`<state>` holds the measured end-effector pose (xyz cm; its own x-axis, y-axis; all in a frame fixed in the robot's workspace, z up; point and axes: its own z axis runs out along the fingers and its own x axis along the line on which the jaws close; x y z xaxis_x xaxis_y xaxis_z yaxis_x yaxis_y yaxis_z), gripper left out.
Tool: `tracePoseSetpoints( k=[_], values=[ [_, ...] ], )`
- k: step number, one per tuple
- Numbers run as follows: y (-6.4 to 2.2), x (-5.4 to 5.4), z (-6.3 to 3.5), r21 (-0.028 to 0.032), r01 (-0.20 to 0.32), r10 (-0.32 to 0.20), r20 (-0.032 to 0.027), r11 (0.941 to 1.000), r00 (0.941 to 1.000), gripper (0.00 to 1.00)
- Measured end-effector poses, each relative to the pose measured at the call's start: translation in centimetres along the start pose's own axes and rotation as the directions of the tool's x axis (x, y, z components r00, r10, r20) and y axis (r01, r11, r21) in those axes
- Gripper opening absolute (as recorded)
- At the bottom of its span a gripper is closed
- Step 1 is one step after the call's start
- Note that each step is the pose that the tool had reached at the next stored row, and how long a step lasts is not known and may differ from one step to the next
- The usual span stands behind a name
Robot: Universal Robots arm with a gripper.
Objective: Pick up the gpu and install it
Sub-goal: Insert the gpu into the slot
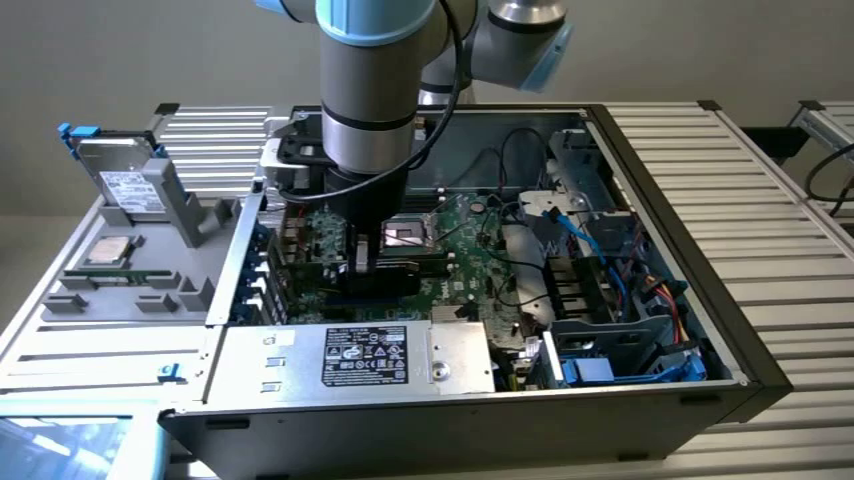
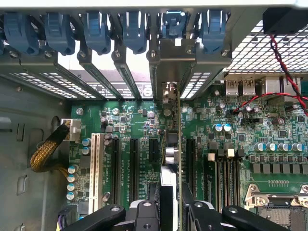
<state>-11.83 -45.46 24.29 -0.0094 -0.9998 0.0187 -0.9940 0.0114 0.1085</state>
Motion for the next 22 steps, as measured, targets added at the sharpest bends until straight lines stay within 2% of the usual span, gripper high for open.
tracePoseSetpoints(
  k=[22],
  values=[
    [0.02,-0.04,0.02,0.0007,0.0,0.0,-0.0001,1.0,1.0,0.28]
  ],
)
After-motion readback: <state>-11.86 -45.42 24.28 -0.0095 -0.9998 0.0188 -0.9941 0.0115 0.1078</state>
